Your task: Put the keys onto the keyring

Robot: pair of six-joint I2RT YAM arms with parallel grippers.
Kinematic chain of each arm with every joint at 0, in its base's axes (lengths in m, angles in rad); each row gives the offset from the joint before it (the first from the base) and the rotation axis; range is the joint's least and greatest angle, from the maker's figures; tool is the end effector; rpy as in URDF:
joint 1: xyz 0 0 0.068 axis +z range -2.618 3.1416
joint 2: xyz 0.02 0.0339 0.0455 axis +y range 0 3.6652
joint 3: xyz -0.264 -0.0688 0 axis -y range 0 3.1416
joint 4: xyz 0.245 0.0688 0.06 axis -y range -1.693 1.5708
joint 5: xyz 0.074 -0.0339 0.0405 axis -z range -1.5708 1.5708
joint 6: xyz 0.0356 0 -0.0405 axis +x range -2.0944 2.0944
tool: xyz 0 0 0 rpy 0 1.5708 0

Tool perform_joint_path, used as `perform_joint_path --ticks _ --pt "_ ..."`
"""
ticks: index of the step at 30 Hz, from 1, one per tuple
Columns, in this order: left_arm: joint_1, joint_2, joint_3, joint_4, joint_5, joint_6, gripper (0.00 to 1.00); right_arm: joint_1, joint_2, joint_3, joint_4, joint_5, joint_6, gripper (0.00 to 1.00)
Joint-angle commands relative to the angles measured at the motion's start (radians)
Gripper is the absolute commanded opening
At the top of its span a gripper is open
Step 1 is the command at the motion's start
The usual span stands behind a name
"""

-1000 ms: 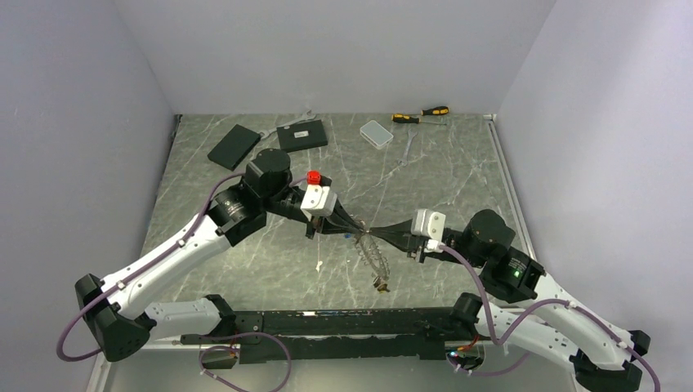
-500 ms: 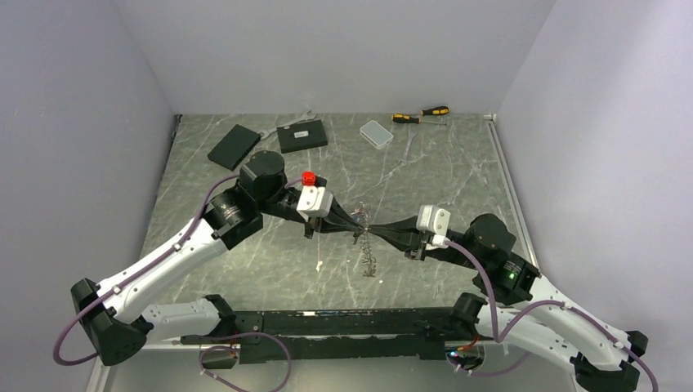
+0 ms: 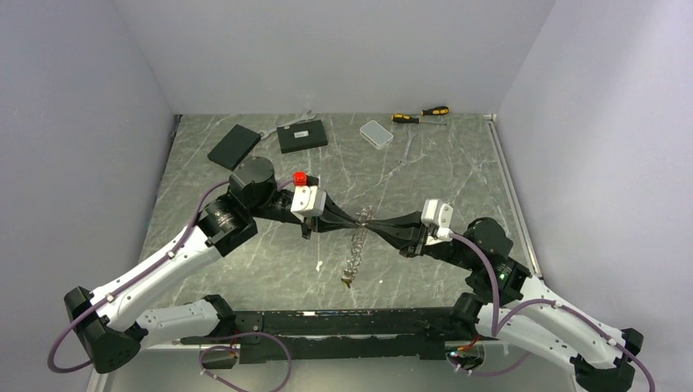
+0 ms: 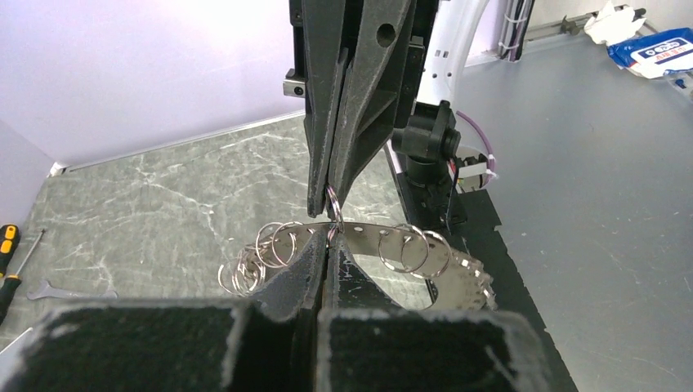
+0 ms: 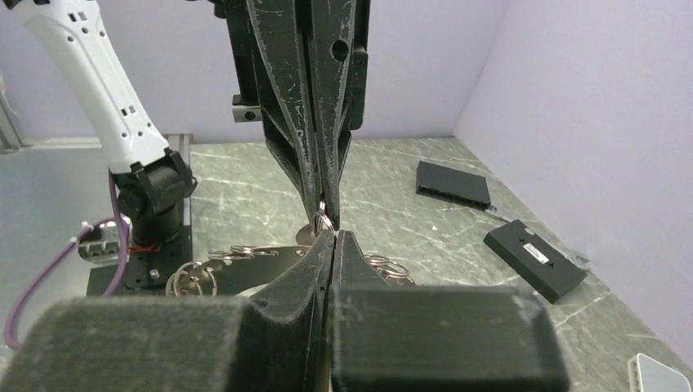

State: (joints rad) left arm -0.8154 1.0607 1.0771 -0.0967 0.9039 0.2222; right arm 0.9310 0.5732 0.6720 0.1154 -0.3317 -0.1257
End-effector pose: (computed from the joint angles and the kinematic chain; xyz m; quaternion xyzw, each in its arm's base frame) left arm 0.1379 -0.1872 0.4002 0.5850 0.4273 -0.4852 0.4896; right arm 0.0750 0.1203 0.3634 -0.4230 0.4697 0.3962 0.6659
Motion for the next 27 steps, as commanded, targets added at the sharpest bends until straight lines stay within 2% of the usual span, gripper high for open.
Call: perform_joint_path --ticks 1,5,14,23,27 --pt "-0.003 -0.009 0.009 0.053 0.003 -0.042 0.0 0.0 -0.001 -0.014 0.185 0.04 0.064 0.0" --pt "-0.002 0.0 0.017 0.046 -0.016 -0.055 0.0 0.0 -0.004 -0.024 0.226 0.05 0.065 0.0" --pt "-0.003 0.01 -0.013 0.149 -0.06 -0.178 0.0 0.0 0.021 -0.031 0.288 0.06 0.068 0.0" --pt "-0.004 0.065 0.032 0.1 -0.054 -0.192 0.0 0.0 0.036 -0.008 0.293 0.033 0.05 0.0" --pt "-0.003 0.063 0.009 0.176 -0.071 -0.255 0.0 0.0 0.041 -0.016 0.312 0.022 0.069 0.0"
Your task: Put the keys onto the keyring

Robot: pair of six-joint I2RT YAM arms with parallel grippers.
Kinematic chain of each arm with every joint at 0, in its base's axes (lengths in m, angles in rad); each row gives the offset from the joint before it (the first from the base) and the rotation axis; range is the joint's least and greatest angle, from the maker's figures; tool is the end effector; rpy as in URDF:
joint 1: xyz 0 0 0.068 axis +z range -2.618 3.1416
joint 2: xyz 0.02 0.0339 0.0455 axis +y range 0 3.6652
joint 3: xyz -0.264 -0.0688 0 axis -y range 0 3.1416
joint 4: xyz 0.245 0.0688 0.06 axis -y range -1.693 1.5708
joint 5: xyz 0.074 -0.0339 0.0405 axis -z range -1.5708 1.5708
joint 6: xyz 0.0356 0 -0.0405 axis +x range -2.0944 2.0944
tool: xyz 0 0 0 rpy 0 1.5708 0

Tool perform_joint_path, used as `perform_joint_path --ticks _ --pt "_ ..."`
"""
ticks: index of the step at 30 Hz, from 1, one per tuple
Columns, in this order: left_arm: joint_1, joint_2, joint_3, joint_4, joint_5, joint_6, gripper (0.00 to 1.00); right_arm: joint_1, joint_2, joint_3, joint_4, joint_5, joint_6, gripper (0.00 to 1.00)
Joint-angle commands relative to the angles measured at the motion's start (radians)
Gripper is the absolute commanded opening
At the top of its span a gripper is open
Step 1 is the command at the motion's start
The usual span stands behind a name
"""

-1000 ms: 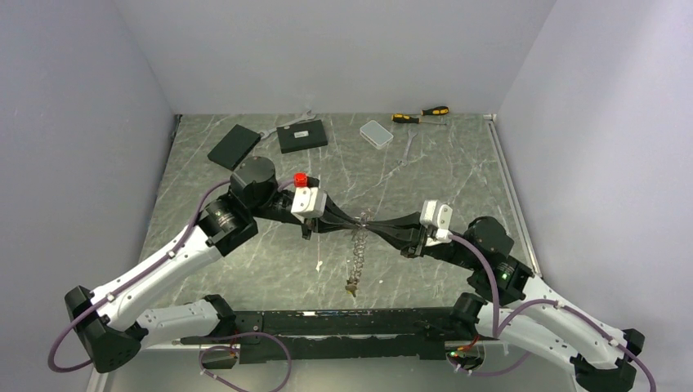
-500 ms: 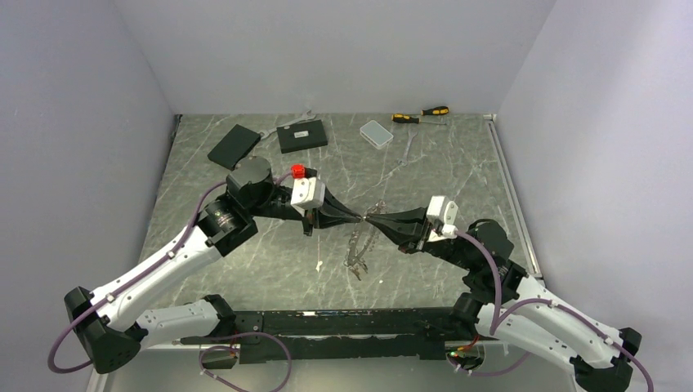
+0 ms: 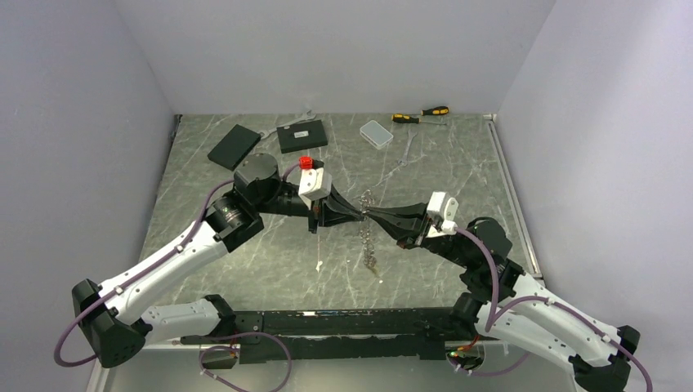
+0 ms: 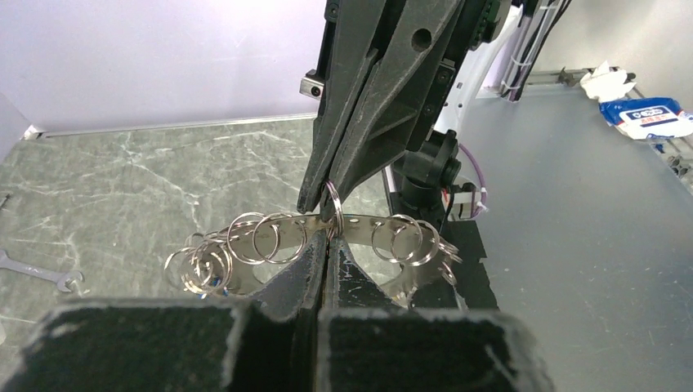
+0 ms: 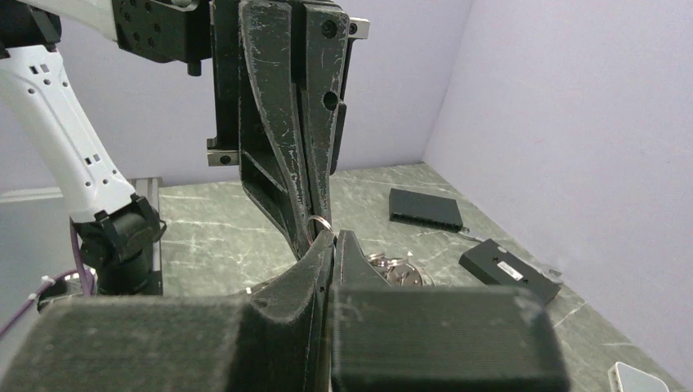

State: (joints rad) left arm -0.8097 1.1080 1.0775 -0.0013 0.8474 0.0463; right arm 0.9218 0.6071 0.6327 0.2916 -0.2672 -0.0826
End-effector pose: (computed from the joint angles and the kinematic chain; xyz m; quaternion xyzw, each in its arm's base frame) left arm 0.1506 -0.1968 0.3991 0.5320 0.4770 -0.5103 0.4786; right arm 0.0829 0.1248 0.3642 -0.3744 0.4576 0.3984 0.7012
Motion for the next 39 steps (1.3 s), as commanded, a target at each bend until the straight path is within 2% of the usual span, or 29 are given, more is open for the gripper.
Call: perform_joint_path --ticks 1,10,20,27,29,34,39 --pt "-0.009 0.014 0.002 0.106 -0.024 -0.097 0.0 0.009 0.006 0.016 0.152 -0.043 0.034 0.0" --pt "-0.009 -0.035 -0.06 0.296 -0.169 -0.152 0.0 0.009 -0.002 -0.057 0.242 -0.024 0.133 0.0" --pt "-0.009 -0.04 -0.133 0.503 -0.159 -0.248 0.0 0.009 0.02 -0.112 0.362 -0.027 0.237 0.0" --pt "-0.009 -0.016 -0.139 0.544 -0.135 -0.268 0.0 0.009 0.035 -0.119 0.388 -0.039 0.269 0.0" --pt "-0.009 -0.029 -0.136 0.506 -0.137 -0.235 0.05 0.009 0.027 -0.117 0.376 -0.03 0.26 0.0" --pt "-0.009 -0.096 -0.134 0.367 -0.143 -0.113 0.28 0.009 -0.002 -0.093 0.301 -0.011 0.21 0.0" --pt "-0.007 -0.143 -0.115 0.223 -0.14 0.008 0.37 0.009 -0.016 -0.076 0.26 -0.004 0.192 0.0"
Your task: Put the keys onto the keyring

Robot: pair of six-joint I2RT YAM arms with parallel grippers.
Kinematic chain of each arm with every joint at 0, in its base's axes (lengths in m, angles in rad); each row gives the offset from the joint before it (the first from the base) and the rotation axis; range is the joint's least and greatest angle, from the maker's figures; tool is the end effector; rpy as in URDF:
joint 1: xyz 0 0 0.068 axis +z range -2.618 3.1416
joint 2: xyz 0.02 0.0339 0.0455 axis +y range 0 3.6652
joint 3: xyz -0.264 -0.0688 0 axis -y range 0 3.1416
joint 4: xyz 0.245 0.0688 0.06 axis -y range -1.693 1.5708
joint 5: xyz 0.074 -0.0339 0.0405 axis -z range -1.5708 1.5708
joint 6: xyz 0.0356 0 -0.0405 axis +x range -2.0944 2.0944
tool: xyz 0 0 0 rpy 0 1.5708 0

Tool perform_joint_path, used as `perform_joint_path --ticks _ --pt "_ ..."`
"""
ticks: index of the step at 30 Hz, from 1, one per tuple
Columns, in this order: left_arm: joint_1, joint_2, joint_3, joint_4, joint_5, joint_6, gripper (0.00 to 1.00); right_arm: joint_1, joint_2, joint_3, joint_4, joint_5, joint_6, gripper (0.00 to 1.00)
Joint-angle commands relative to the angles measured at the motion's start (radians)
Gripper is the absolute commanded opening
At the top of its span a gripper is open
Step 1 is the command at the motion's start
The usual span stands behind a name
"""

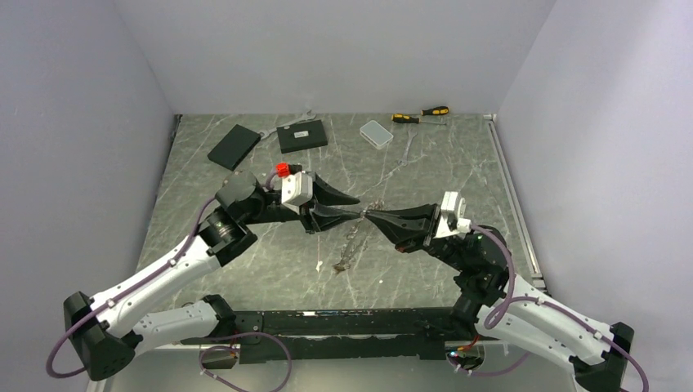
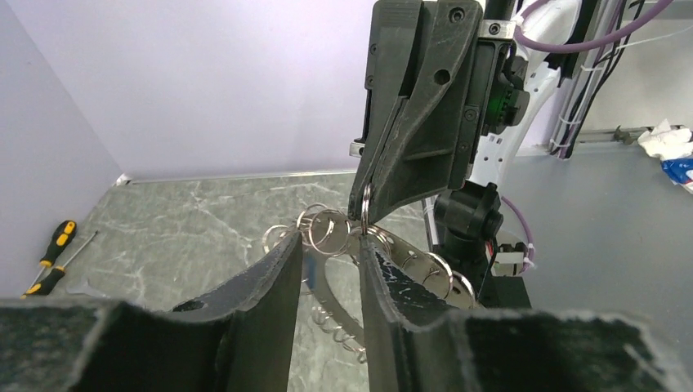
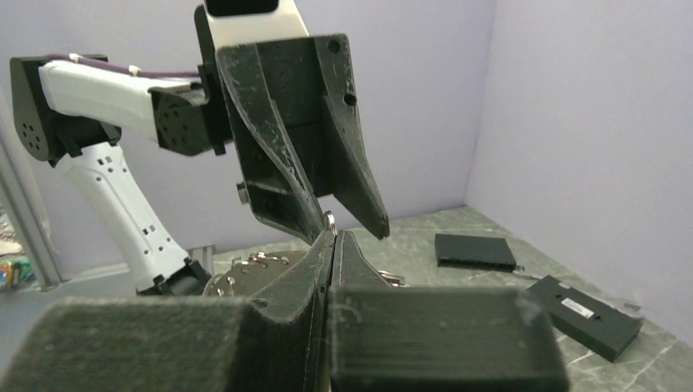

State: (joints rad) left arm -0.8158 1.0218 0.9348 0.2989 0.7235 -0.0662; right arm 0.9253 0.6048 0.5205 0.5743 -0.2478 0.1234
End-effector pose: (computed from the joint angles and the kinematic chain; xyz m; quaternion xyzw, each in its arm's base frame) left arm 0.1404 -0.1836 0.3984 0.4714 0.4461 -0.5117 0.5630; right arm 0.0819 0.1233 0.3538 -0.2968 0.4287 0.4811 0.7048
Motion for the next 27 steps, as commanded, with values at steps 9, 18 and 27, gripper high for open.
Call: perform_joint_path --ticks 9,18,27 --pt "-0.003 -0.07 0.049 -0.122 0.001 0.146 0.4 0.006 0.0 0.046 -0.025 -0.033 -0.01 0.0" --pt "-0.003 -0.058 0.05 -0.15 -0.001 0.168 0.33 0.006 0.003 0.066 -0.042 -0.046 -0.022 0.0" --pt "-0.003 -0.037 0.061 -0.174 0.001 0.172 0.28 0.006 -0.001 0.071 -0.006 -0.079 -0.007 0.0"
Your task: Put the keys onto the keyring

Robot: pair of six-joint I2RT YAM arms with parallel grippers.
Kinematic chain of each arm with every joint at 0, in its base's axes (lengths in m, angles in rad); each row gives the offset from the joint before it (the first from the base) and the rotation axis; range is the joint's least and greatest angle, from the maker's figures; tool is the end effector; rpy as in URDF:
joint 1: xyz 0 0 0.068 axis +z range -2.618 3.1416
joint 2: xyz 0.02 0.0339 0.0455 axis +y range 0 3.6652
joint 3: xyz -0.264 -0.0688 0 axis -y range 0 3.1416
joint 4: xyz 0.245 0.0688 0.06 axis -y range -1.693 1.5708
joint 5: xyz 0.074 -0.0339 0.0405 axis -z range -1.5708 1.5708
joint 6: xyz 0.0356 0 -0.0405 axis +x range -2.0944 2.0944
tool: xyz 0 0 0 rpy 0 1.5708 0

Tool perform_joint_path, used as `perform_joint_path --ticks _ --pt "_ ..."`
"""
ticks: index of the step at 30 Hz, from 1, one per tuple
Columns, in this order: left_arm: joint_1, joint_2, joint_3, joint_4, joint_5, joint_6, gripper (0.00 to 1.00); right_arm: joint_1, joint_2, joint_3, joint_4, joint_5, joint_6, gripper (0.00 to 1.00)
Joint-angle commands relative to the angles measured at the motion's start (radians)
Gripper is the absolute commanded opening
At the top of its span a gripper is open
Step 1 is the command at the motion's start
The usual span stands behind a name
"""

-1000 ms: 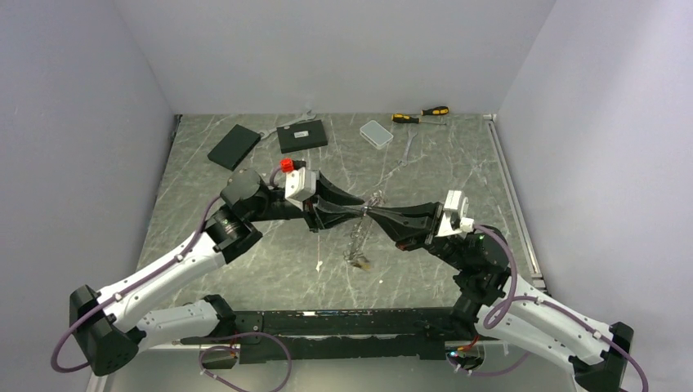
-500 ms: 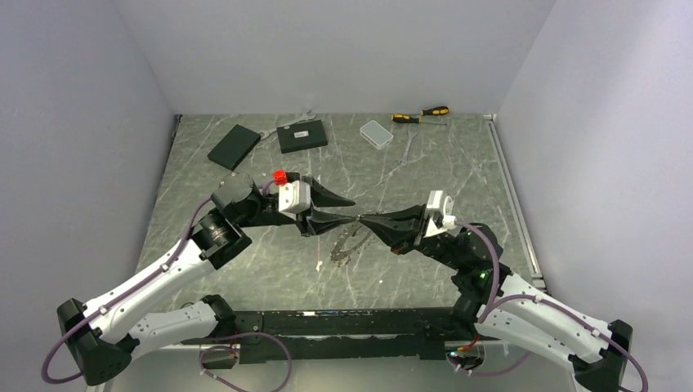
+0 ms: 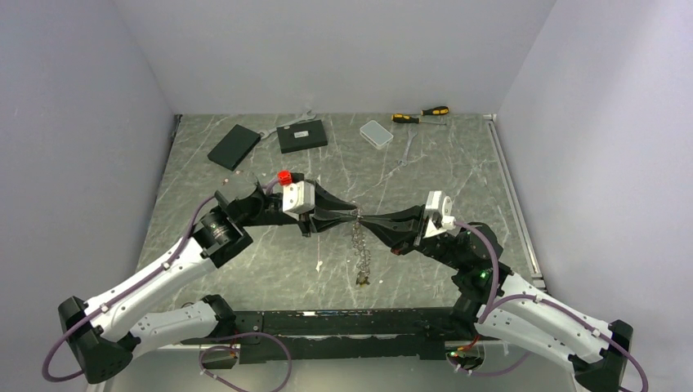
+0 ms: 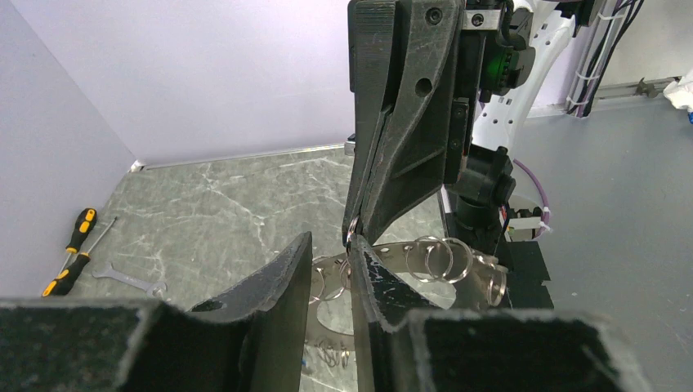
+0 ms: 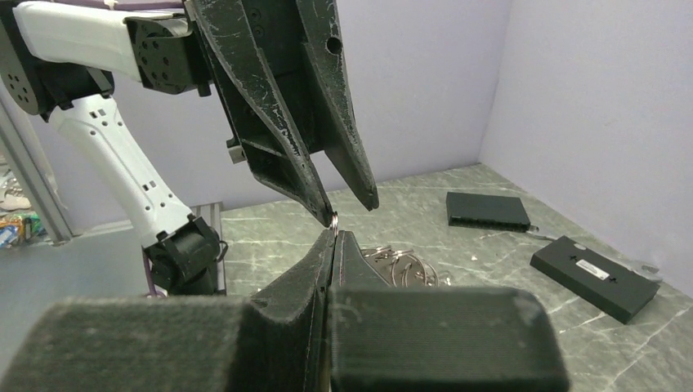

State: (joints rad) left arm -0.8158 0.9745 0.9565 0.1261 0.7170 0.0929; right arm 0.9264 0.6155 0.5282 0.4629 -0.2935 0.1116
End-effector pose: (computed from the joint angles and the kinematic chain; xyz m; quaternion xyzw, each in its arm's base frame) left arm 0.1324 -0.1748 0.3984 0.5091 0.4474 -0.4657 0.5691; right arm 0.0845 0.1295 0.3440 -0.3315 0.4632 0.4771 0.6693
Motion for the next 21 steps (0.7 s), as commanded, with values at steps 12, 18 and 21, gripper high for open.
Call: perform_joint_path --ticks 12,18,21 --pt "-0.003 0.025 0.035 0.008 0.022 -0.009 0.21 0.005 0.009 0.062 0.151 -0.034 0.013 0.0" --pt "-0.003 0.006 0.025 -0.008 0.008 -0.008 0.22 0.005 0.006 0.057 0.166 -0.024 0.013 0.0" --pt "-0.003 0.001 0.014 -0.002 0.004 -0.016 0.21 0.005 0.007 0.057 0.172 -0.019 0.011 0.0"
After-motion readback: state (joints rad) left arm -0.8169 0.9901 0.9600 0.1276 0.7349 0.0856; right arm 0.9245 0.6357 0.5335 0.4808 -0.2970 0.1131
